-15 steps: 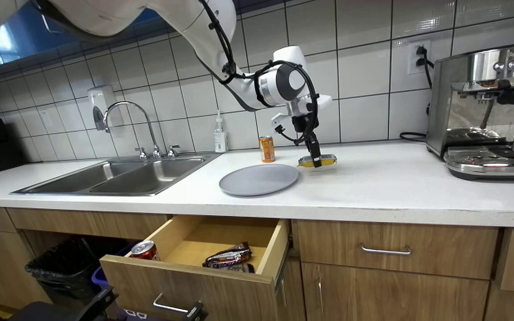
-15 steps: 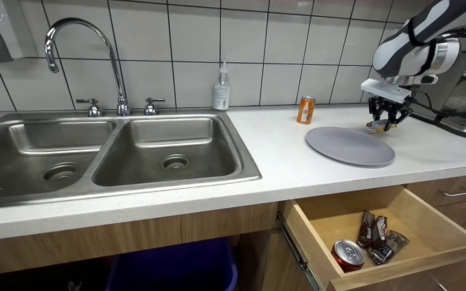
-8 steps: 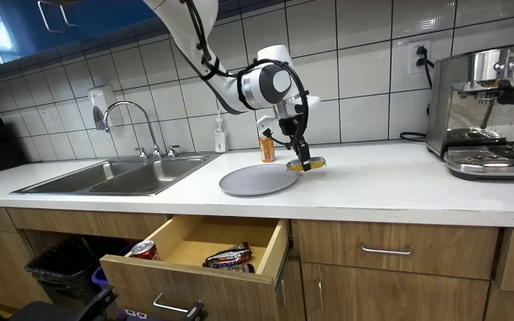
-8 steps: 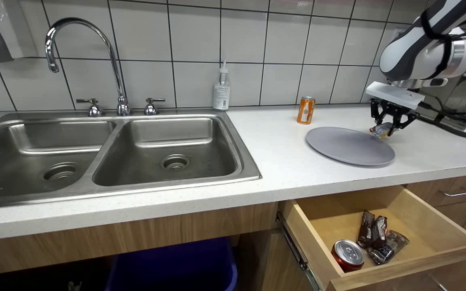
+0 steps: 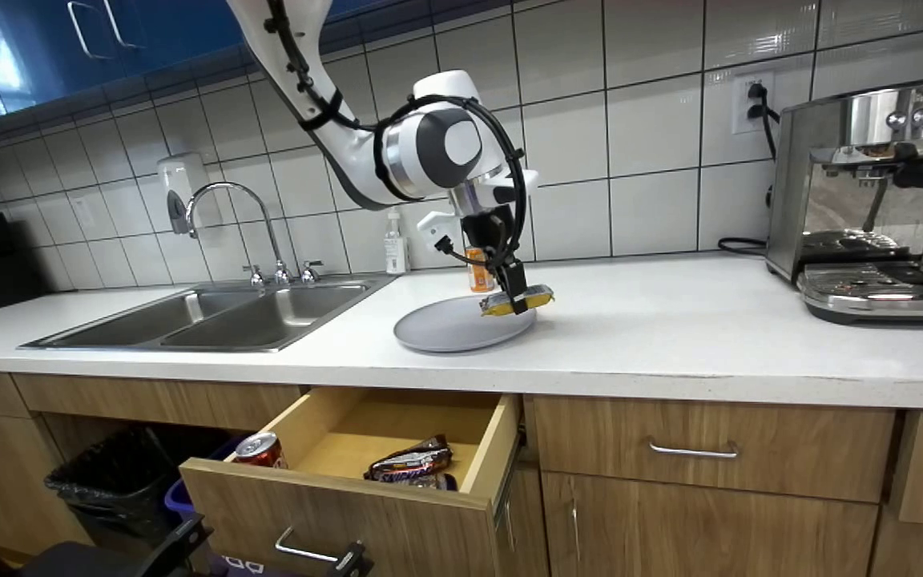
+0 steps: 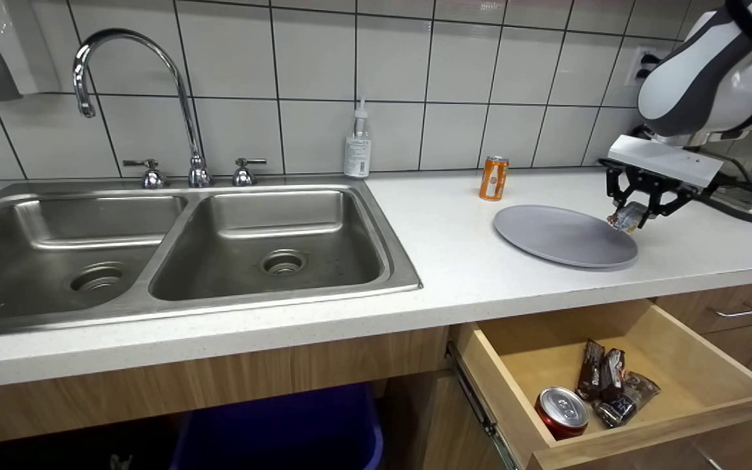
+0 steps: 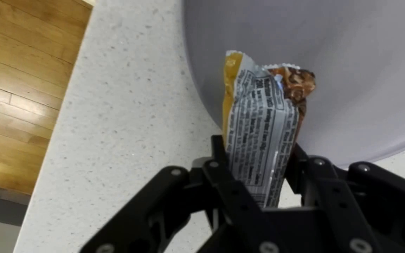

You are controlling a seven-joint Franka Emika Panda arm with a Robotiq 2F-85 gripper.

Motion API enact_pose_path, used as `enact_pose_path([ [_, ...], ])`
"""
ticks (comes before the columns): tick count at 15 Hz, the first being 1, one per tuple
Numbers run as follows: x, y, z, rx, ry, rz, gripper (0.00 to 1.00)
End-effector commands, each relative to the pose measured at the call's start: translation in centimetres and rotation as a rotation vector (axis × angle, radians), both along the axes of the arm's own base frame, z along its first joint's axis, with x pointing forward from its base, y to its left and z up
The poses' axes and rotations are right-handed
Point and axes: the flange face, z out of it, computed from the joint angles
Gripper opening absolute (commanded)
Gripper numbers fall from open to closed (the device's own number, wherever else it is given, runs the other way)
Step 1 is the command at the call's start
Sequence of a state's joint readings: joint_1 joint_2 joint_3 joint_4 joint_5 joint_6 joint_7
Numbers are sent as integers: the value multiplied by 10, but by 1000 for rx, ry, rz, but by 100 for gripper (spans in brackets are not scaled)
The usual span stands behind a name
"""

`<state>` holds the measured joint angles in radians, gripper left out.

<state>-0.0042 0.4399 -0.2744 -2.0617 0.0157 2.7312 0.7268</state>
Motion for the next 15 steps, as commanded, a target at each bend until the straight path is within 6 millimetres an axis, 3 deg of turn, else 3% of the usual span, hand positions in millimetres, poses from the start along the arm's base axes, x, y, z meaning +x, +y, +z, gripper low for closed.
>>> enact_pose_path([
  [1, -45, 25, 11, -15, -3, 93, 17],
  [7, -110, 67, 3, -49, 25, 229, 17],
  [15, -181, 103, -7, -107, 62, 356, 17],
])
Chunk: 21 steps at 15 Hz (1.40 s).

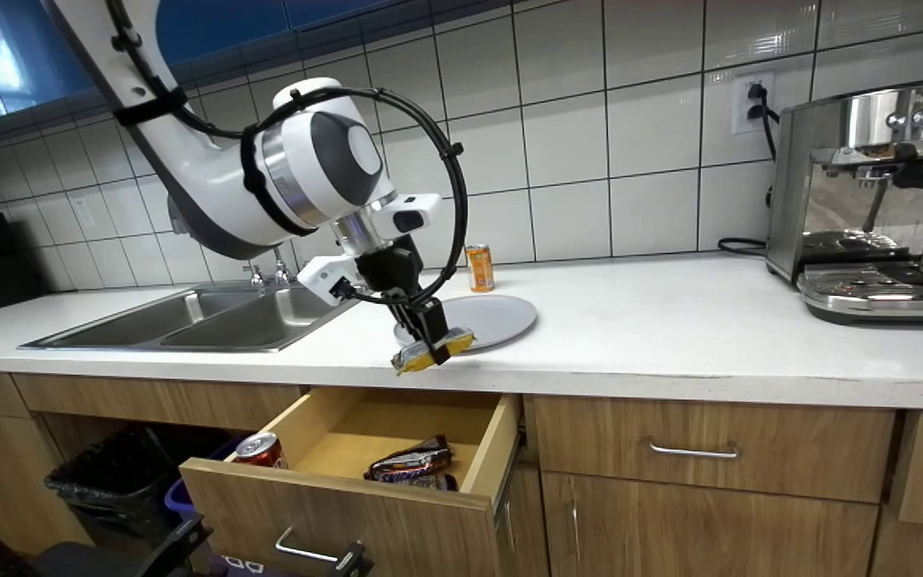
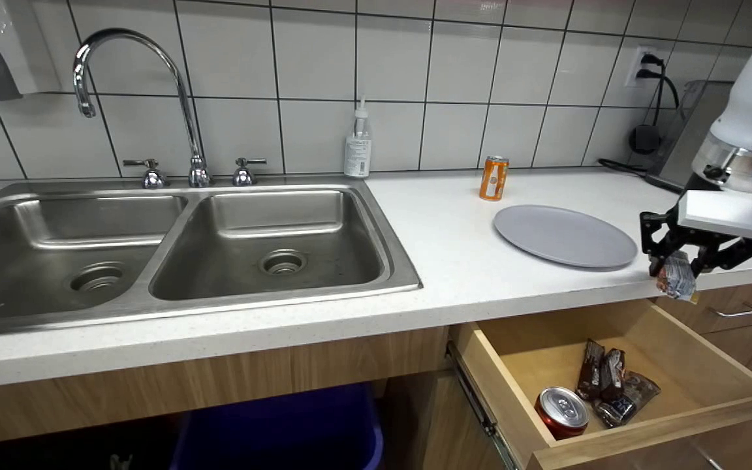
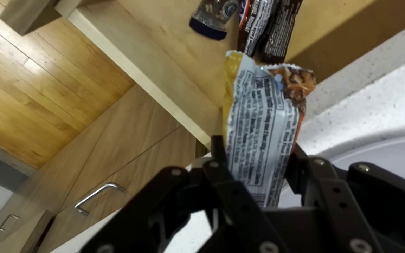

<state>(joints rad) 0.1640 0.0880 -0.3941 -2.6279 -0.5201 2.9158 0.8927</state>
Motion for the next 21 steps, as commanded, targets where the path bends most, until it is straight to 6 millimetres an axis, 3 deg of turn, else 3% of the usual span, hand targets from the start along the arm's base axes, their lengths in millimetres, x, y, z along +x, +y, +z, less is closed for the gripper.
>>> enact_pose_path([
  [1, -33, 17, 5, -11, -8, 26, 17],
  [9, -61, 56, -21, -75, 38, 61, 17],
  [14, -61, 72, -36, -84, 61, 50, 17],
  [21, -58, 76, -59, -92, 103, 30, 17],
])
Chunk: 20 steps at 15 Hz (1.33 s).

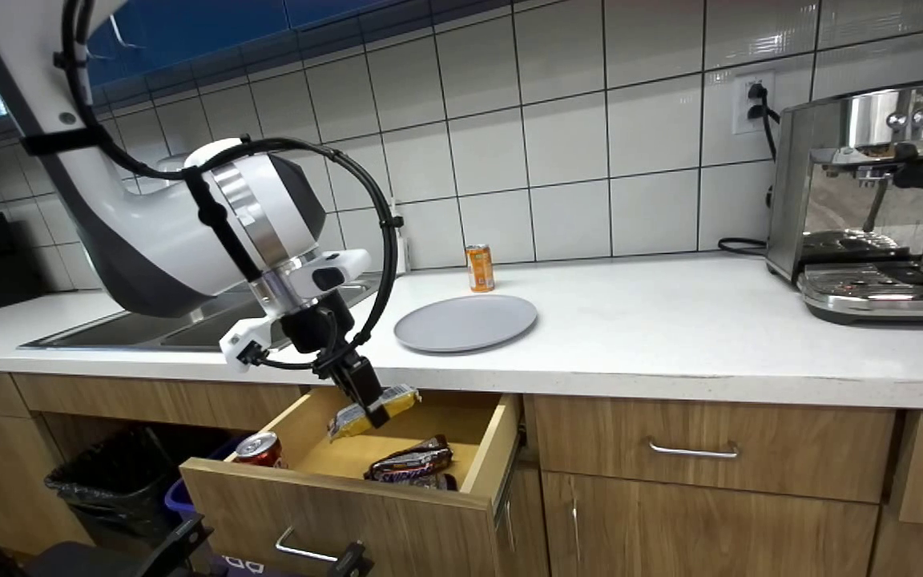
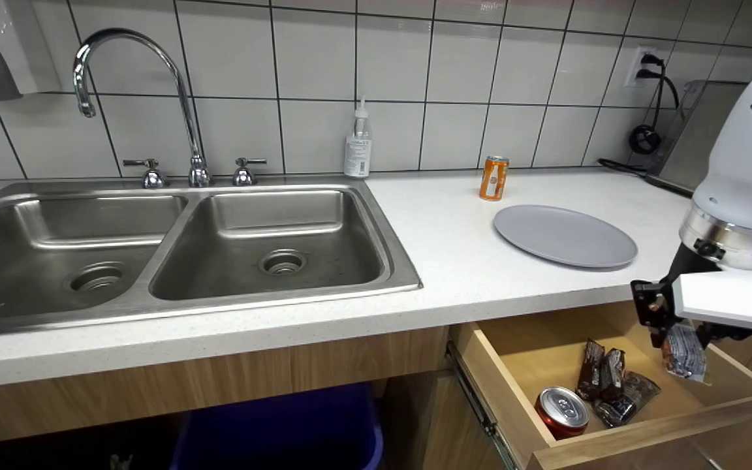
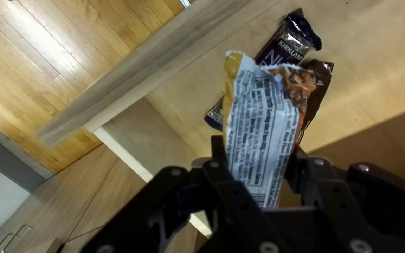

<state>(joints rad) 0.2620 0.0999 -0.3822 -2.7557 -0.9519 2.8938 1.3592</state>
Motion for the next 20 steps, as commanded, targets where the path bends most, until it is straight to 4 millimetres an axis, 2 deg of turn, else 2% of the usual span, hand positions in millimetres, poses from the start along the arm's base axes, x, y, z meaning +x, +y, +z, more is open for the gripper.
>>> enact_pose_path([
  [1, 9, 4, -11, -27, 14, -25, 17],
  [5, 15, 3, -23, -37, 34, -32, 17],
  [6, 16, 3, -25, -40, 38, -35, 21],
  [7, 17, 4, -27, -41, 41, -36, 67],
  [9, 20, 4, -29, -43, 42, -39, 75],
  [12, 23, 5, -28, -44, 39, -40, 97],
  [15, 20, 8, -24, -40, 32, -24, 100],
  [20, 3, 12, -21, -25, 54, 22, 100],
])
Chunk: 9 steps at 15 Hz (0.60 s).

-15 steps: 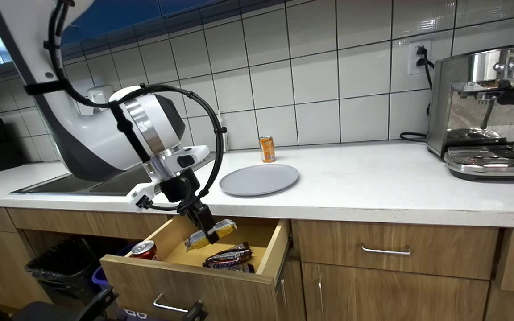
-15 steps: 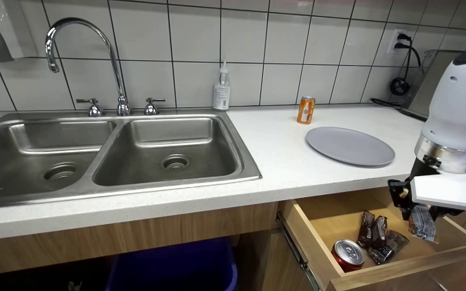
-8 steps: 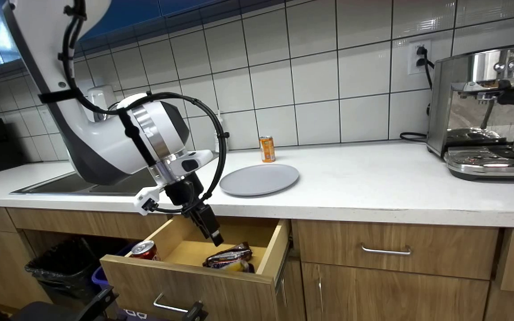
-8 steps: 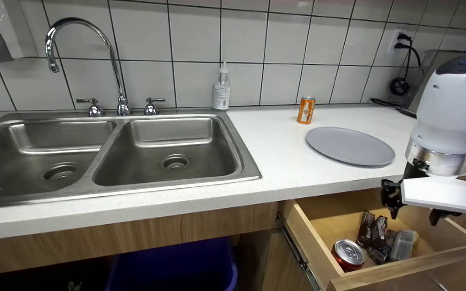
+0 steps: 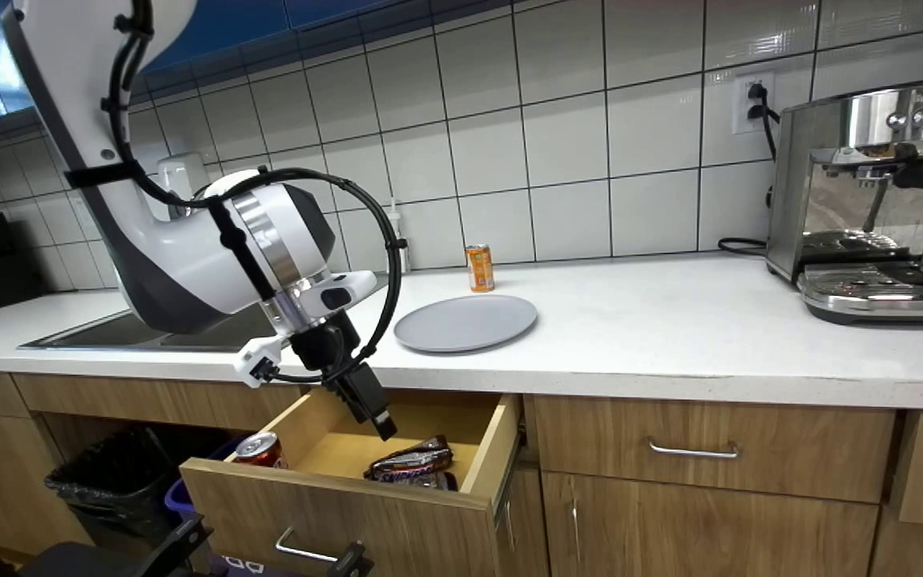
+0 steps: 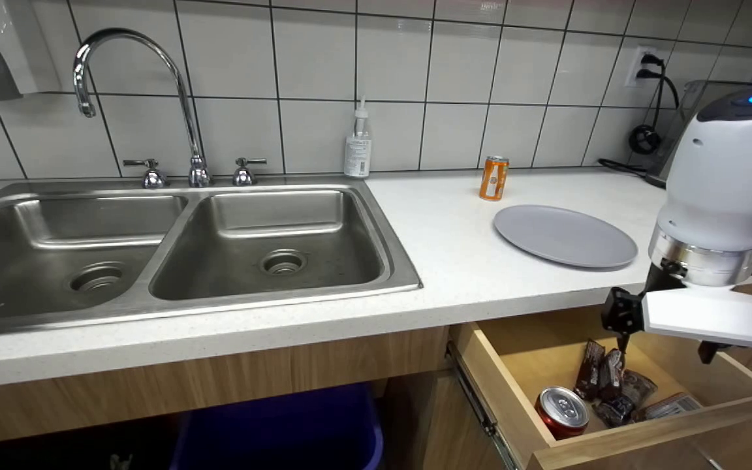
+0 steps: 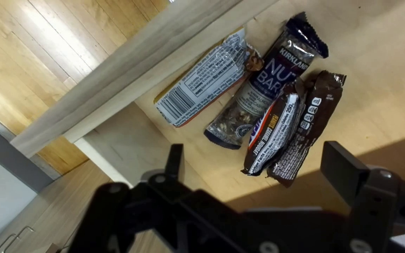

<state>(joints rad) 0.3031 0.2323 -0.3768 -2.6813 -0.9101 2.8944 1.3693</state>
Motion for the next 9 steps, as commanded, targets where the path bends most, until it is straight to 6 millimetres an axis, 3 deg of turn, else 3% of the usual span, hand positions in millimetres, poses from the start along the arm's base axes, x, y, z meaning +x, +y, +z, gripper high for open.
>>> enact_pose_path([
  [1, -17, 4, 9, 11, 15, 28, 100],
  [7, -47, 3, 15, 46, 56, 88, 100],
  [8, -30, 3, 6, 46, 59, 96, 100],
  [9, -31, 2, 7, 53, 64, 108, 100],
])
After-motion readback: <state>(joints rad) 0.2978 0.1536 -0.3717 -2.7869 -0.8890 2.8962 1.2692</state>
